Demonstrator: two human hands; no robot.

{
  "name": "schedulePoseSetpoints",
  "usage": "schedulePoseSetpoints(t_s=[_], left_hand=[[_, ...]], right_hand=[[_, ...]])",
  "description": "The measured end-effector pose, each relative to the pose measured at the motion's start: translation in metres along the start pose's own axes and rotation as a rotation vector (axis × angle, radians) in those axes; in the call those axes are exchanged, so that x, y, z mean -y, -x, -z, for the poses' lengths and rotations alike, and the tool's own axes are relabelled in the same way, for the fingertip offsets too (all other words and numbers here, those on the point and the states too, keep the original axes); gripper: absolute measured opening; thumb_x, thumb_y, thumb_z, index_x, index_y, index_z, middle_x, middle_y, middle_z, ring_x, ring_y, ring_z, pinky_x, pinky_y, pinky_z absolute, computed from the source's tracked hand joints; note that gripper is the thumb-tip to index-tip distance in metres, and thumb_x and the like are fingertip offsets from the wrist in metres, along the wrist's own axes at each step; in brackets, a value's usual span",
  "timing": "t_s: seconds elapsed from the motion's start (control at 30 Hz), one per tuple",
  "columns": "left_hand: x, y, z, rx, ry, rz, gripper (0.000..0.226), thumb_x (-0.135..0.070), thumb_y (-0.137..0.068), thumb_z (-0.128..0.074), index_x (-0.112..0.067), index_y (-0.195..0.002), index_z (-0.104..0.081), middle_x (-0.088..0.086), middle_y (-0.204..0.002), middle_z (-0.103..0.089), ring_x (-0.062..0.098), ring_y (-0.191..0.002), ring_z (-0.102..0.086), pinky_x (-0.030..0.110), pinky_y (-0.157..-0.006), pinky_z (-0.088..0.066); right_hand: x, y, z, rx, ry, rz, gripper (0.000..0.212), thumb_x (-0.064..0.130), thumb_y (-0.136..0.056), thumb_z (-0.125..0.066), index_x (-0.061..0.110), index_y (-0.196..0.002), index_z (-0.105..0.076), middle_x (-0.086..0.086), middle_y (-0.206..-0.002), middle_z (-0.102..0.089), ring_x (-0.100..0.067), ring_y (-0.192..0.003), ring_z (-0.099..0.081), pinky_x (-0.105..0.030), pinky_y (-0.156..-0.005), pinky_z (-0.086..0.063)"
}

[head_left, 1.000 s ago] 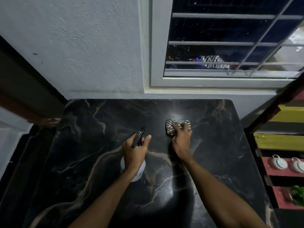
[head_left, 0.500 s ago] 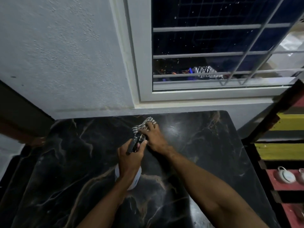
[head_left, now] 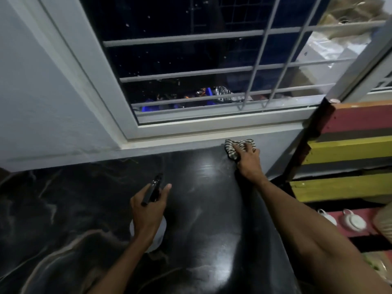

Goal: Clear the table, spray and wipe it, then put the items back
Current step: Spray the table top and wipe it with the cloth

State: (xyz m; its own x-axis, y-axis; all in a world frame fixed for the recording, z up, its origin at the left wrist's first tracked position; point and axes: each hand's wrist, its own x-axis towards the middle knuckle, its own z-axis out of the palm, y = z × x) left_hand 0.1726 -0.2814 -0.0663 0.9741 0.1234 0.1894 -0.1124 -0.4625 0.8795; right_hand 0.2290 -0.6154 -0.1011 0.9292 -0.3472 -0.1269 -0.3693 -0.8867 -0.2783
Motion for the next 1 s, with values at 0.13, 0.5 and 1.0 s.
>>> schedulePoseSetpoints(t_s=[0.13, 0.5, 1.0], left_hand=[[-0.023, 0.022, -0.019, 0.016, -0.042, -0.029, 0.036, -0.022, -0.082, -0.083, -0.014, -0.06, -0.056, 0.001, -0.055, -0.058, 0.016, -0.054, -0.056, 0.024, -0.052, -0.045], [-0.05, 0.088, 0.016, 0.027, -0.101, -0.008, 0.036, -0.023, -0.083, -0.082, -0.01, -0.06, -0.057, 0.0, -0.055, -0.059, 0.016, -0.053, -0.059, 0.036, -0.057, -0.05], [0.03, 0.163, 0.23, -0.088, -0.125, 0.098, 0.037, -0.037, -0.084, -0.077, -0.027, -0.058, -0.053, -0.014, -0.054, -0.056, -0.004, -0.06, -0.06, 0.003, -0.06, -0.037]], right_hand=[[-0.02, 0.031, -0.003, 0.007, -0.083, -0.011, 0.068, 0.001, -0.091, -0.044, 0.026, -0.154, -0.037, -0.02, -0.162, -0.02, -0.047, -0.132, -0.033, -0.045, -0.12, -0.025], [0.023, 0.174, -0.028, 0.117, -0.13, 0.255, 0.071, 0.009, -0.087, -0.055, 0.028, -0.153, -0.039, -0.017, -0.165, -0.018, -0.044, -0.144, -0.023, -0.044, -0.124, -0.021], [0.221, 0.373, -0.092, 0.241, -0.23, 0.226, 0.075, 0.003, -0.081, -0.049, 0.03, -0.151, -0.042, -0.018, -0.165, -0.014, -0.049, -0.142, -0.024, -0.047, -0.123, -0.025]])
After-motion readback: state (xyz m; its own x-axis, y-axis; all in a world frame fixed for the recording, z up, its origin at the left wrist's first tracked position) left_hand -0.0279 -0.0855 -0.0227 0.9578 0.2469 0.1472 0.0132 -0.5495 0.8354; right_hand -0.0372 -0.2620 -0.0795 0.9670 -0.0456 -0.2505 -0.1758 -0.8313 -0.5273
